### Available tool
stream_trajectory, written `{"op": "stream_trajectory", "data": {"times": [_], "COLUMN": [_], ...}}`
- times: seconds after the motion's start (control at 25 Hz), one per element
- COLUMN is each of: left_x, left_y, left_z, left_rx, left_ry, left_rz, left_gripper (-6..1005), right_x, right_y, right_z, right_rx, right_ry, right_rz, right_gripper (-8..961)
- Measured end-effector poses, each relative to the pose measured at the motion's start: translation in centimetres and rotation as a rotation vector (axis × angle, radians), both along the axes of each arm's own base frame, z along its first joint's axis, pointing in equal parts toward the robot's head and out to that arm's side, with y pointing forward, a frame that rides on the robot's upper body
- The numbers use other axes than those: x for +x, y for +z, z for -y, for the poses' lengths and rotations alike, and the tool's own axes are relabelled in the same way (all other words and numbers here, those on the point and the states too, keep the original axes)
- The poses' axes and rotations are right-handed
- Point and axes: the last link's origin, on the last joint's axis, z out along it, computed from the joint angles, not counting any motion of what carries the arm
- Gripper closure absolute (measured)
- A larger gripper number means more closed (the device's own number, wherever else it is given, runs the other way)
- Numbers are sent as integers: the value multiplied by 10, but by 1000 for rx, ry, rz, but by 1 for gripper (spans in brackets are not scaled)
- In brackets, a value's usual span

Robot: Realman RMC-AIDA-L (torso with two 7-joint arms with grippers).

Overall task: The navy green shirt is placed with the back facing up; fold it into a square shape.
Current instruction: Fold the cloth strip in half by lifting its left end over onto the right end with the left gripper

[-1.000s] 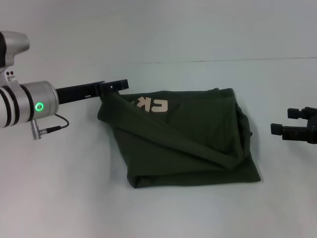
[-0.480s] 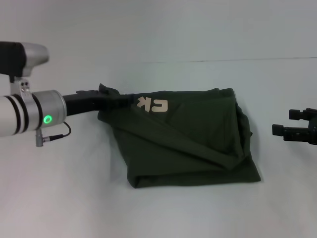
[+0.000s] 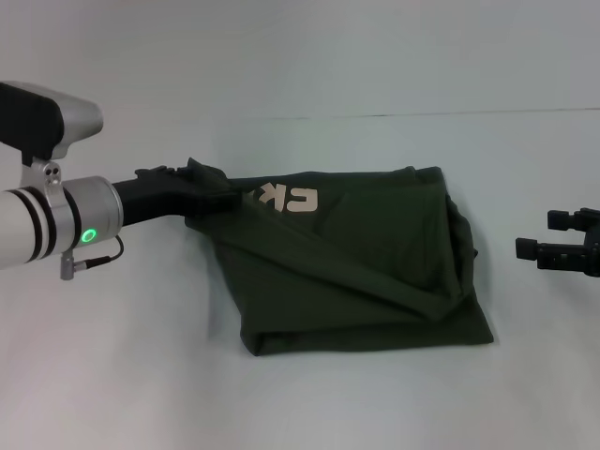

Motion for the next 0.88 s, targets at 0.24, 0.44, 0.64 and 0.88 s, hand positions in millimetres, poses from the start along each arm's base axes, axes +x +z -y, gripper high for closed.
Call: {"op": "stream_trajectory", "data": {"times": [0.24,0.44,0.64,0.88], "left_x": [0,1,1,2], "left_y": [-5,-9,-10,-10], "left_z": [1,3,1,0], "left_rx": [-19,-30,-23,-25], "left_ry": [-5,-15,-10,-13], "left_rz": [-7,-20,-30,-29], "left_gripper": [79,79,81,82], "right_x": [0,0,-3,-6], "right_y": [-1,-2,-5,-6], "right_z": [0,1,3,7], "right_rx": [-2,-9,-47,-74], "right_ry": [-3,-1,30,79], "right_rz": [-3,-6,11,8], "right_gripper": [31,32,32,32]}}
